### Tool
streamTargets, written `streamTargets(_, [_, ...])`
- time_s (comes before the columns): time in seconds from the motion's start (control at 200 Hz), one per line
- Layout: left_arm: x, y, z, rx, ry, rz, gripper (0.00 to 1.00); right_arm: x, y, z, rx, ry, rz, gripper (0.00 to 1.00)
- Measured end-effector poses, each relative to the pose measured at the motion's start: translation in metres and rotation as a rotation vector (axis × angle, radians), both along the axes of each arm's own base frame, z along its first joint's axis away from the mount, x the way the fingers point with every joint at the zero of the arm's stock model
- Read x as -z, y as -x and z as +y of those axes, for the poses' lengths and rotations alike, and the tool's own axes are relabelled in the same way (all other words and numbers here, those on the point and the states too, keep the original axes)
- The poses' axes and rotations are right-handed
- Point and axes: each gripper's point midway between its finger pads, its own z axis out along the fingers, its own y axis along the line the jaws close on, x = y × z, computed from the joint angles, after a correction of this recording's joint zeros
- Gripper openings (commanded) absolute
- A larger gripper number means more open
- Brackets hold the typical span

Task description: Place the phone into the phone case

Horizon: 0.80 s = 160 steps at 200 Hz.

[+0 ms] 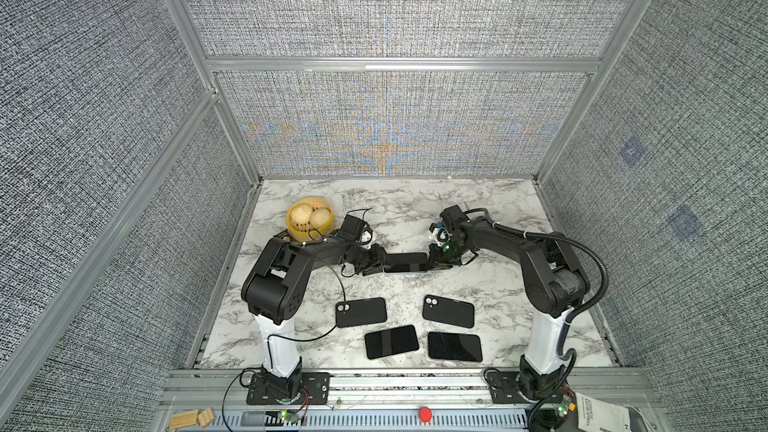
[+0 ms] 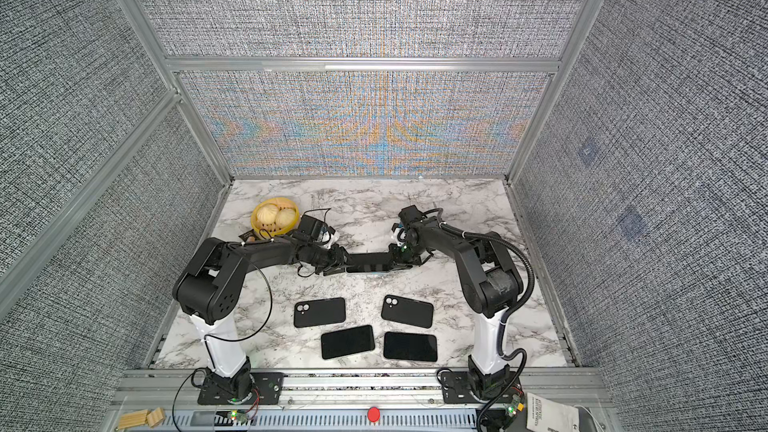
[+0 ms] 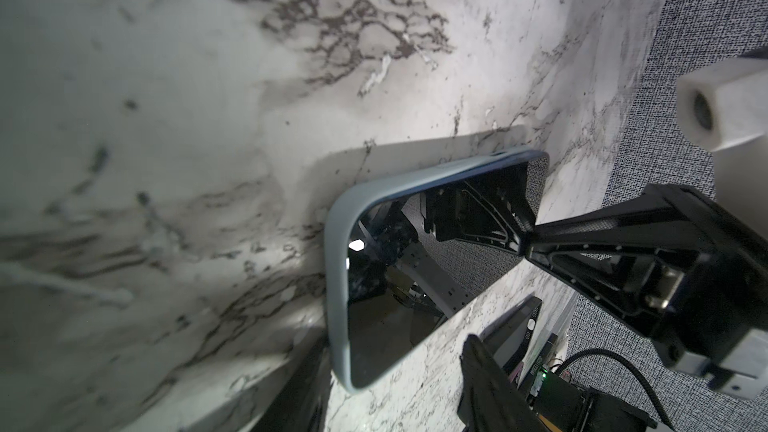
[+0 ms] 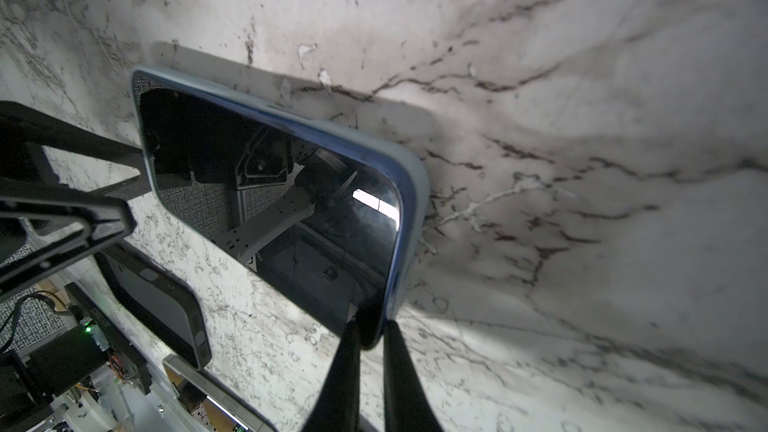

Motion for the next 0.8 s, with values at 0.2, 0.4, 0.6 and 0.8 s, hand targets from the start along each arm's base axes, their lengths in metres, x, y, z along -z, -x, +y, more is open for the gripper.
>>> streamTargets(0.2, [0.0007, 0.0, -0.0003, 0.001, 0.002, 0.004, 0.52, 0.0014, 0.0008, 0.0002, 0.007, -0.003, 0.005, 0.11])
streamTargets(0.4, [0.0011, 0.0005, -0.0002, 0.002, 0.005, 0.005, 0.52, 0.0045, 0.0014, 0.0003, 0.014, -0.001, 0.012, 0.1])
streamTargets(0.6, [0.0011, 0.0005, -0.0006, 0.001, 0.008, 0.007, 0.52, 0.0054, 0.0021, 0.0009, 0.018, 0.004, 0.015, 0.09])
streamTargets(0.8, [0.0011, 0.0005, -0.0006, 0.001, 0.008, 0.007, 0.52, 0.0075, 0.0035, 0.0005, 0.022, 0.01, 0.026, 0.09])
